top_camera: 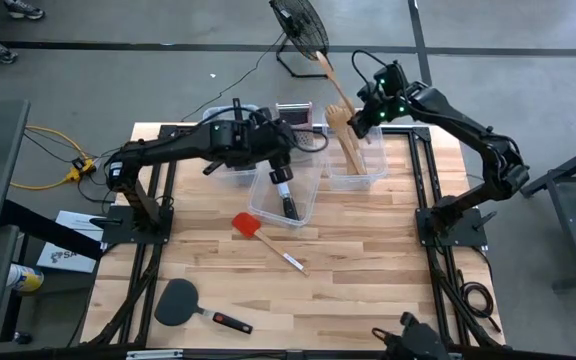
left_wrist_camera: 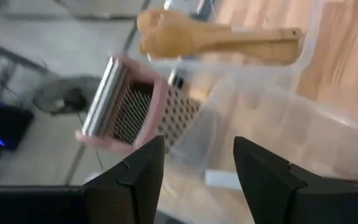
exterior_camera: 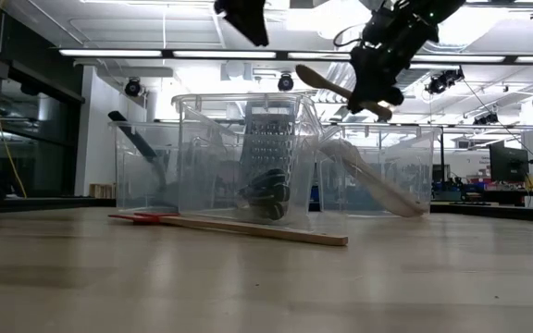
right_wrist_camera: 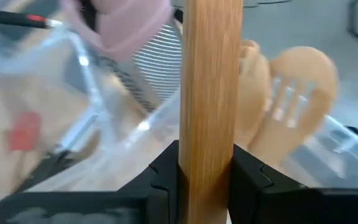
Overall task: Pick & Place Kitchen Items
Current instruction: Put the brown serving spoon into the middle transparent bin
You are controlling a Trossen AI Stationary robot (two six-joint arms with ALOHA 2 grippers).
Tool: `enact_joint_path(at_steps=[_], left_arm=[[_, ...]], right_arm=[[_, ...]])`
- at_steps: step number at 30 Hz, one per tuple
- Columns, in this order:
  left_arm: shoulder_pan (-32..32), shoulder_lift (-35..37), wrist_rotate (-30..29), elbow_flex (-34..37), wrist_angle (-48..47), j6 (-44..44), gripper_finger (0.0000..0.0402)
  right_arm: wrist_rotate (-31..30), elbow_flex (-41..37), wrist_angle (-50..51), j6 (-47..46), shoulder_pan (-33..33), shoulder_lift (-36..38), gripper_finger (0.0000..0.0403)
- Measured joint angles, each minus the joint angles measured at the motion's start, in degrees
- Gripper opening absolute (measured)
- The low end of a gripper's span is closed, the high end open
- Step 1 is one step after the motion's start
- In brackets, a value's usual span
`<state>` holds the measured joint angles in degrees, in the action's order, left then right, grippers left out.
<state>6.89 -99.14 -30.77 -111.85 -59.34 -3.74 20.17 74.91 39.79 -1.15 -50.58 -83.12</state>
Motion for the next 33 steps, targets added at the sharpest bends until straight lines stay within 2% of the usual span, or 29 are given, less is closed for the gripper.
enact_joint_path(at_steps=[4,10,16,27,33], left_arm=[[0.72,0.29,0.82,0.02,-3.95,2.78,0.0186],[0.61,2.37,2.55,2.75,-3.43,4.13,0.0186],[0.61,9.24,7.83,17.61,7.41,6.08,0.0186],[0.64,32.86,8.34,48.79,34.79,16.97,0.0186],[0.61,43.18,8.26,62.32,47.28,23.01,0.0186]], right_arm=[[-6.29,-0.59,0.24,-0.02,1.55,0.01,0.008],[-8.25,-4.05,-0.7,-0.16,1.94,0.01,0.008],[-8.26,-5.01,-4.31,-2.35,1.63,1.11,0.008],[-13.12,-6.7,-7.49,-6.38,4.05,1.39,0.008],[-16.69,-8.73,-9.71,-8.4,5.69,1.39,0.008]])
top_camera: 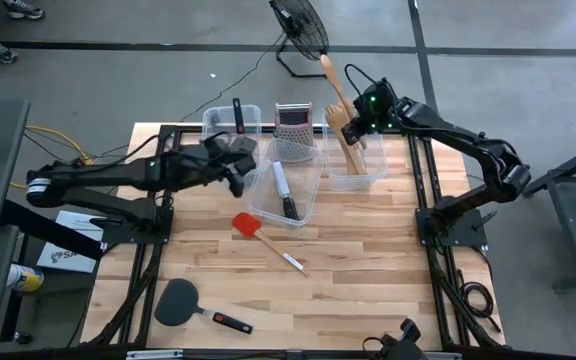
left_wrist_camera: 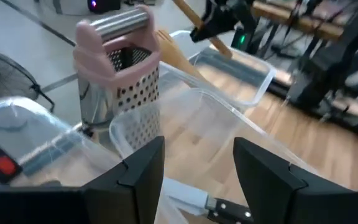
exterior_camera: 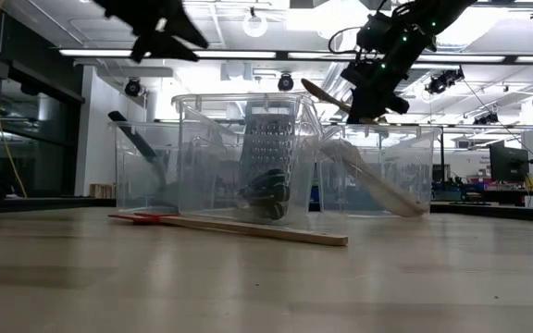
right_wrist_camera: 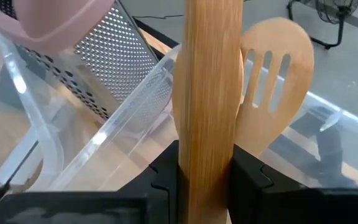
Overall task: Pick & Place Kitchen Items
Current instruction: Put the brown serving spoon into the middle transparent bin
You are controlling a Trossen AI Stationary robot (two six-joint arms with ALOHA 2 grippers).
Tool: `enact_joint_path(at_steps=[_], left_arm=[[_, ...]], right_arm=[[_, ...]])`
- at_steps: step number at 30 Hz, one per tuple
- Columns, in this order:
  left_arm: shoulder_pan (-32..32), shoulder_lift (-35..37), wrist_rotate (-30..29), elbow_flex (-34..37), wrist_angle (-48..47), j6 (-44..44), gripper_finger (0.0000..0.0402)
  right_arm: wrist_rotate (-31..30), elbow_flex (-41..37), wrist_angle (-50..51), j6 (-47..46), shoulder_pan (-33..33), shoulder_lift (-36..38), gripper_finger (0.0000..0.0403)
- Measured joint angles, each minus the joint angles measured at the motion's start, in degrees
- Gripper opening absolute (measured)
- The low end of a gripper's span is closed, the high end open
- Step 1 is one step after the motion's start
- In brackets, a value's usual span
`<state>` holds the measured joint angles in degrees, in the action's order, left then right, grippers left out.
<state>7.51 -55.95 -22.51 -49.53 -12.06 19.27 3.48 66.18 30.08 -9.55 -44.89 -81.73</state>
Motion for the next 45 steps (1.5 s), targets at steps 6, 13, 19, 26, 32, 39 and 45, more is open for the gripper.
enact_joint_path(at_steps=[6,13,19,26,32,39,45], left_arm=[[0.0,6.53,1.04,9.81,9.4,3.63,0.0186],[0.0,7.92,3.31,18.64,21.29,6.75,0.0186],[0.0,8.02,3.72,23.43,30.57,8.43,0.0186],[0.0,8.23,3.7,24.03,32.44,8.19,0.0186],[0.0,8.23,3.7,24.03,33.66,8.19,0.0186],[0.0,8.23,3.67,24.03,35.04,8.17,0.0186],[0.0,8.23,3.08,24.03,35.49,8.33,0.0186]], right_arm=[[-3.19,-3.36,-3.11,-3.99,1.1,0.0,0.008],[-7.57,-5.7,-4.47,-6.16,2.38,0.0,0.008],[-11.05,-7.41,-3.93,-8.91,3.68,0.0,0.0081],[-13.96,-10.69,-3.76,-10.44,4.74,0.0,0.0082],[-14.27,-13.63,-3.9,-11.19,7.0,0.0,0.0081],[-13.85,-14.19,-4.12,-11.91,7.39,0.0,0.009],[-9.76,-14.19,-4.25,-10.01,7.08,0.02,0.0092]])
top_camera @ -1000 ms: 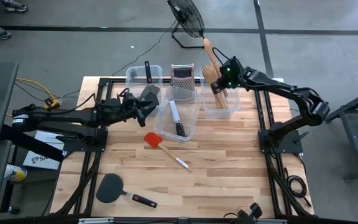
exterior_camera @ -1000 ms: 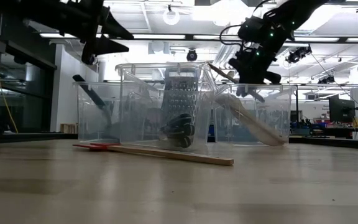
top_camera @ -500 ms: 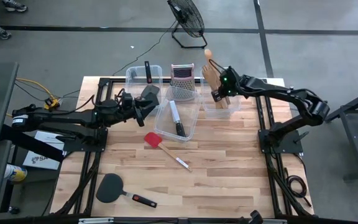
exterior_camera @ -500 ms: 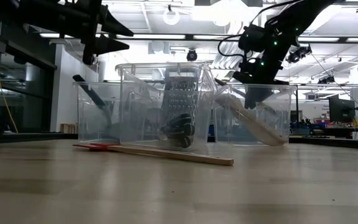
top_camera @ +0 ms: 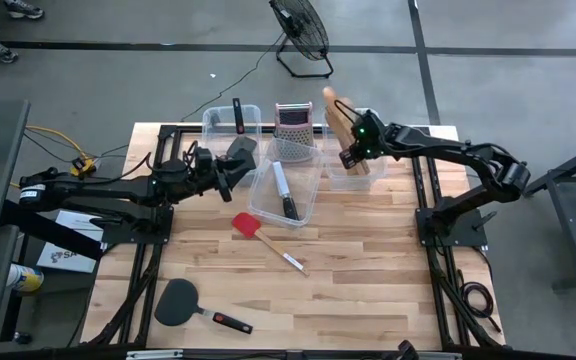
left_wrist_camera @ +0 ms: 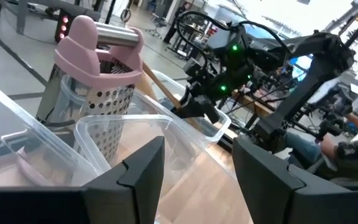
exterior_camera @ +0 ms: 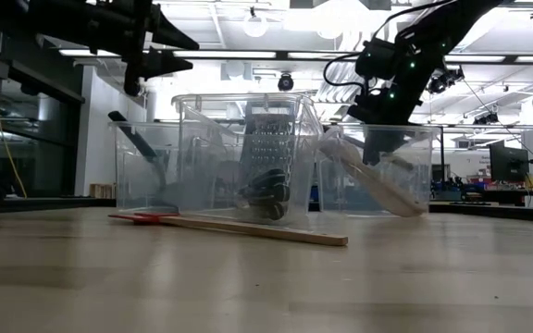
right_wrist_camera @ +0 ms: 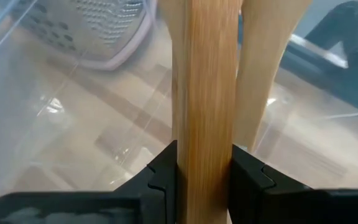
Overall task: Pick & Place Kitchen Items
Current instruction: Put the brown serving spoon into the middle transparent bin, then put the red spatula into the left transparent bin
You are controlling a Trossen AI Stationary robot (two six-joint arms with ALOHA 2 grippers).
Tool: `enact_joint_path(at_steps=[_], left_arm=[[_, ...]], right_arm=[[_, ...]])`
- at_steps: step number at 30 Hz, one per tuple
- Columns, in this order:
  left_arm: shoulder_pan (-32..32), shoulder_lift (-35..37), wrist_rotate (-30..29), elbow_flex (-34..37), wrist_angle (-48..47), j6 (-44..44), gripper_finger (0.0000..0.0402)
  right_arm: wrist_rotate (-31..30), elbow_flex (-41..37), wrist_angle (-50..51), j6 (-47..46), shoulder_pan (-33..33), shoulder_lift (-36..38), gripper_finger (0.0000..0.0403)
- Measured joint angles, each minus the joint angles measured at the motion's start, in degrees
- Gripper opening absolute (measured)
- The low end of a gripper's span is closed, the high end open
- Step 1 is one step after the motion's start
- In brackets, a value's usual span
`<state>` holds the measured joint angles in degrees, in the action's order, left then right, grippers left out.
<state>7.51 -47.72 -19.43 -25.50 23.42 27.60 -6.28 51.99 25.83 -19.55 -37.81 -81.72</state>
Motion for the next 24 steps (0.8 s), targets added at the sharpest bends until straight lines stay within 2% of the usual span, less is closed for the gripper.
enact_joint_path(at_steps=[11,20,24], left_arm=[[0.0,0.0,-3.1,0.0,0.01,3.14,0.0186],[0.0,0.0,-5.15,0.0,-0.62,3.17,0.0186],[0.0,-0.02,-5.17,0.0,-1.67,4.17,0.0186]], right_arm=[[9.05,-0.02,0.5,1.51,-2.86,0.0,0.0103],[9.85,-0.02,-0.06,5.62,-3.92,0.1,0.0197],[12.42,0.75,0.4,6.3,-5.08,0.18,0.0212]])
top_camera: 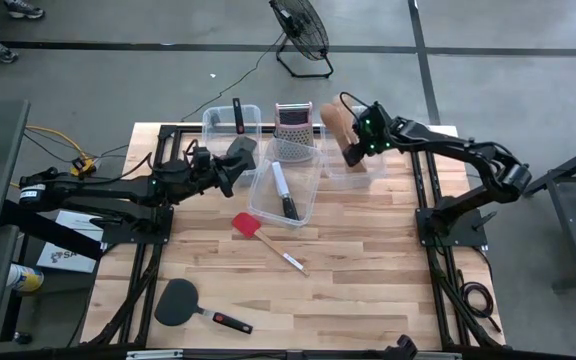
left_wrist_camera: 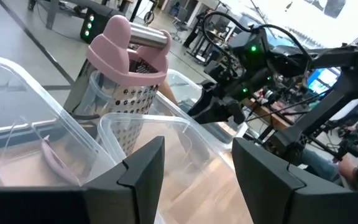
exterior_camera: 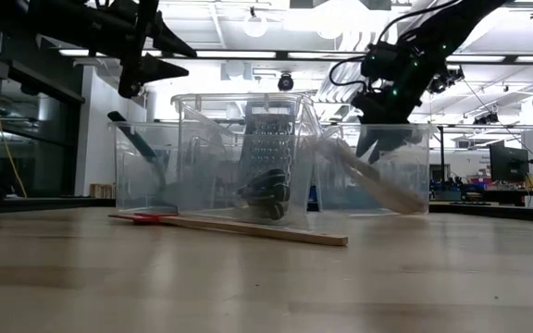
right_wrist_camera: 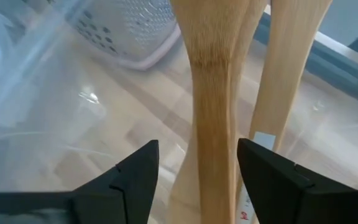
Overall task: Pick & Place Kitchen Items
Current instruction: Put the red spatula into the left transparent bin
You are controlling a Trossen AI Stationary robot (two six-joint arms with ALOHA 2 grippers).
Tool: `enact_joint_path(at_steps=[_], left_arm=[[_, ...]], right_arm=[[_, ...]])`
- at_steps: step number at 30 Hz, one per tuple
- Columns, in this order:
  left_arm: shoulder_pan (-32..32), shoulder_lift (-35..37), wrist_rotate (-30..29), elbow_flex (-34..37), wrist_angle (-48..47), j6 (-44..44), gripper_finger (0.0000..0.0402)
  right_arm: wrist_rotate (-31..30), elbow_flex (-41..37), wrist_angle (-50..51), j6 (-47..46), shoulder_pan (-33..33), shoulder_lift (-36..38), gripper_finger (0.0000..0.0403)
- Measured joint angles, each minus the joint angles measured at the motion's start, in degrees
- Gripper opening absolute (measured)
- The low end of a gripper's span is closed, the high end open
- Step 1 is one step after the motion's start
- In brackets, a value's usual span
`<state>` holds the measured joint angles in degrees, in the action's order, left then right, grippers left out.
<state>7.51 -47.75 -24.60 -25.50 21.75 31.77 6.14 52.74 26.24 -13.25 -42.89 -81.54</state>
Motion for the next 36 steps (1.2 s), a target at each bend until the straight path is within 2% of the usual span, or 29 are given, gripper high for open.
enact_joint_path(at_steps=[3,7,14,18,25,36], left_arm=[[0.0,0.02,0.0,-0.01,-0.12,-0.38,0.0186],[0.0,0.02,0.08,-0.02,-0.32,-0.9,0.0186],[0.0,0.02,3.75,0.0,-0.49,-0.99,0.0186],[0.0,0.02,4.26,-0.02,-1.02,-1.07,0.0186],[0.0,0.02,5.05,-0.02,-1.69,-2.31,0.0186],[0.0,5.46,11.21,-0.08,-11.58,-6.45,0.0186]], right_arm=[[2.78,0.93,0.03,-0.12,-0.95,0.43,0.0206],[2.94,1.44,-2.0,-0.65,-1.16,2.34,0.0191],[3.53,1.63,-2.43,-0.74,-0.87,5.96,0.0179],[4.28,1.63,-1.6,-2.03,0.8,6.03,0.0178],[0.43,1.63,-2.48,-5.56,3.96,6.72,0.0178],[-0.12,1.63,-2.67,-6.08,10.47,15.08,0.0177]])
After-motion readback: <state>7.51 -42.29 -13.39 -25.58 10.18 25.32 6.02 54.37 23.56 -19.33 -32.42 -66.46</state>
